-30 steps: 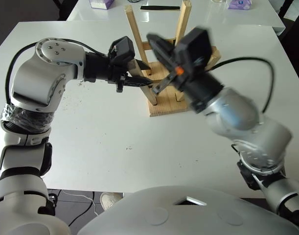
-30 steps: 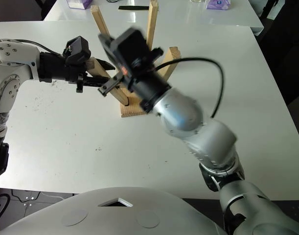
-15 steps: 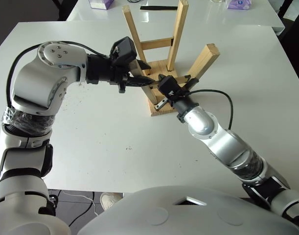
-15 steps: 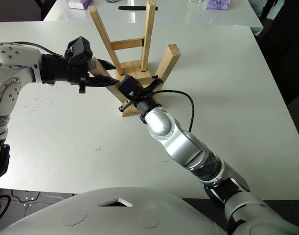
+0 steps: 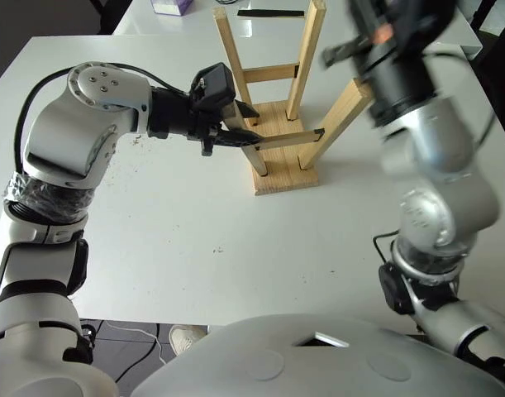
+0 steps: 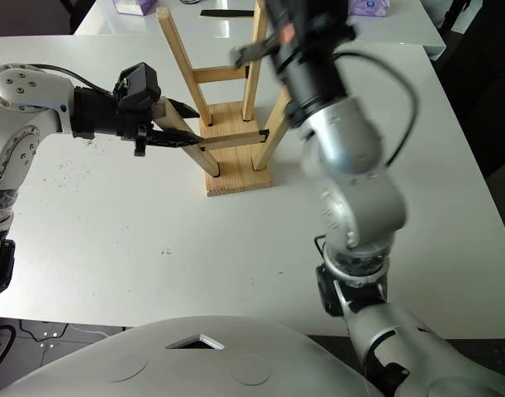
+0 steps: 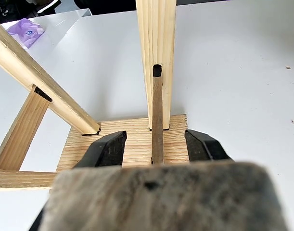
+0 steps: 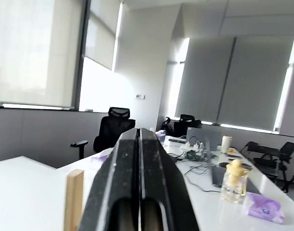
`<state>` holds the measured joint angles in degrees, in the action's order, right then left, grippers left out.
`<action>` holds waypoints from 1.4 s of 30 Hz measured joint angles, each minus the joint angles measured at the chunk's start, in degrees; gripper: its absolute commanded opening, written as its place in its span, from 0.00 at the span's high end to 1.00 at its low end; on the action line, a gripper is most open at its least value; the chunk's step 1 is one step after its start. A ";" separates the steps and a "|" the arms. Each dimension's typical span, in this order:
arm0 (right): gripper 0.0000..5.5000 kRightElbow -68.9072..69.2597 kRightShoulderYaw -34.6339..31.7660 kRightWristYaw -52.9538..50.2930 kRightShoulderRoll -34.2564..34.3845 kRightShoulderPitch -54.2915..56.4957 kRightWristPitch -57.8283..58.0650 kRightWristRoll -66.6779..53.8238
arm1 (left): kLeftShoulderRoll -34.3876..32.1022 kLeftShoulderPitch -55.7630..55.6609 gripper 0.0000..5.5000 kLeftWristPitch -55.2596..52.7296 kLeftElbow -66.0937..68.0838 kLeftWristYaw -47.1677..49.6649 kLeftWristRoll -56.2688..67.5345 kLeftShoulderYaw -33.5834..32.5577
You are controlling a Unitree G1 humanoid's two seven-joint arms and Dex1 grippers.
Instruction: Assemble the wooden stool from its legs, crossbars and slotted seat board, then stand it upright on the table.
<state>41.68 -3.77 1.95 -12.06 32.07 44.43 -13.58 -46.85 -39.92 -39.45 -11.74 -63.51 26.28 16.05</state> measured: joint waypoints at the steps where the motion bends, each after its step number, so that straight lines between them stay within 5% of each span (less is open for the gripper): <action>1: 1.00 -0.09 -4.58 1.79 -3.89 -0.37 0.67 -0.01 | 0.00 -0.07 0.63 0.78 0.97 -0.57 -0.25 0.38; 3: 1.00 -0.85 -9.44 5.15 -13.16 -6.77 0.87 2.98 | -0.07 -0.66 0.63 2.55 3.14 -2.04 -0.55 1.26; 5: 1.00 -1.83 -6.31 6.83 -14.96 -15.80 0.21 4.98 | -0.13 -1.72 0.63 4.15 5.60 -3.67 -1.41 1.96; 9: 1.00 -4.94 9.20 6.20 -5.29 -20.44 -3.87 5.96 | 1.69 -3.92 0.63 7.12 10.20 -5.83 -2.55 2.60; 15: 1.00 -6.85 13.23 1.76 1.51 -20.63 -5.32 9.92 | -0.03 -3.67 0.63 8.56 11.52 -7.87 -2.65 1.50; 20: 1.00 -5.26 15.76 4.32 -0.87 -24.90 -5.32 9.80 | -0.89 -1.26 0.63 8.60 9.60 -7.71 -2.61 -0.44; 24: 1.00 -3.33 12.71 10.94 -3.53 -26.51 -5.94 4.24 | -2.93 3.83 0.63 10.73 5.78 -7.95 -1.91 -4.37; 30: 1.00 -1.03 -8.16 15.33 -3.60 -27.42 -8.67 -11.33 | -4.87 2.19 0.42 15.71 13.12 -14.14 -3.64 -5.25; 36: 1.00 -6.66 -4.95 14.22 -3.56 -29.72 -10.74 -8.47 | -3.51 2.29 0.42 18.37 15.55 -12.54 -7.32 -6.18; 42: 1.00 -12.26 -2.51 11.75 -3.72 -30.47 -12.95 -3.18 | -4.19 20.77 0.42 2.80 -4.39 -0.01 3.85 -28.41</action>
<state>29.42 -6.27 13.70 -15.78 1.60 31.48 -16.76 -51.04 -19.15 -36.64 -16.13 -63.51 30.13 -12.36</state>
